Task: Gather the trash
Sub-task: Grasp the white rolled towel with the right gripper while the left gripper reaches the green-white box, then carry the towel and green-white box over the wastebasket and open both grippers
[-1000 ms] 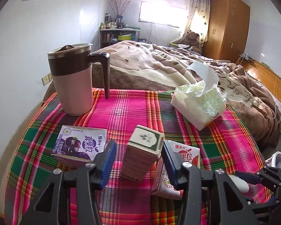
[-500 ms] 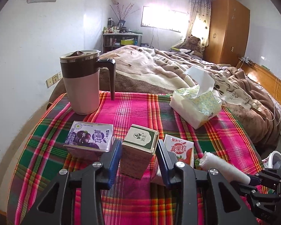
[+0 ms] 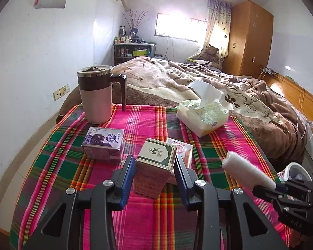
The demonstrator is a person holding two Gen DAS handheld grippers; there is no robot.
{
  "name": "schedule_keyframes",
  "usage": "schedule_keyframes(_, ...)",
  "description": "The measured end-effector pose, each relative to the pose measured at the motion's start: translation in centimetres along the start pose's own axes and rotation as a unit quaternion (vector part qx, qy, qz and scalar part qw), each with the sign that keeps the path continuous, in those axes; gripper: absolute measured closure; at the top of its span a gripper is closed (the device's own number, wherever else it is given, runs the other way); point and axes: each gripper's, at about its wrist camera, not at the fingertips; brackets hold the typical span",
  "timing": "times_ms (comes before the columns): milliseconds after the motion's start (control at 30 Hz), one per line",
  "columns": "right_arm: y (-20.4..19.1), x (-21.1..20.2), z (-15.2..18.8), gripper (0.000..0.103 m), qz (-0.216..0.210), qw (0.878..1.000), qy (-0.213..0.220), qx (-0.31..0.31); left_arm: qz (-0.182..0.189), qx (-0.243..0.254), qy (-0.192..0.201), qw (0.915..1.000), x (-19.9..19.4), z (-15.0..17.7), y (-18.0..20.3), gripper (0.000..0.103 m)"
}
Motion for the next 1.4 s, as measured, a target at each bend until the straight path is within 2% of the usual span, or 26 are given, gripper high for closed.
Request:
schedule_keyframes(100,0.0,-1.1,0.4,0.083,0.003,1.0,0.008,0.002,0.01,0.003,-0.001,0.9999,-1.4,0.8,0.9,0.065)
schedule_keyframes(200,0.0,-2.1,0.9,0.083,0.008,1.0,0.015,0.005,0.004,0.016,0.003,0.9999,-2.4,1.3,1.8,0.065)
schedule_keyframes(700,1.9,-7.1,3.6,0.083,0.035,0.997,0.05,0.051,0.05,0.029,0.013,0.9982,-6.8,3.9,7.0,0.065)
schedule_keyframes(1000,3.3,-10.7,5.5,0.083,0.069,0.993,0.071,0.068,0.088,0.052,0.011,0.9947,-8.5,5.5,11.3,0.065)
schedule_keyframes(1400,6.9,-15.3,8.1,0.083,0.136,0.982,0.086,0.103,0.146,0.084,0.003,0.9857,-9.3,7.3,18.1,0.065)
Point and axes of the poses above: each gripper's, at about its wrist camera, not at the fingertips, and x roughly the way its jaws point, y to its right, z to its underside, and after that the axes turned 4 degrees about -x, right-handed
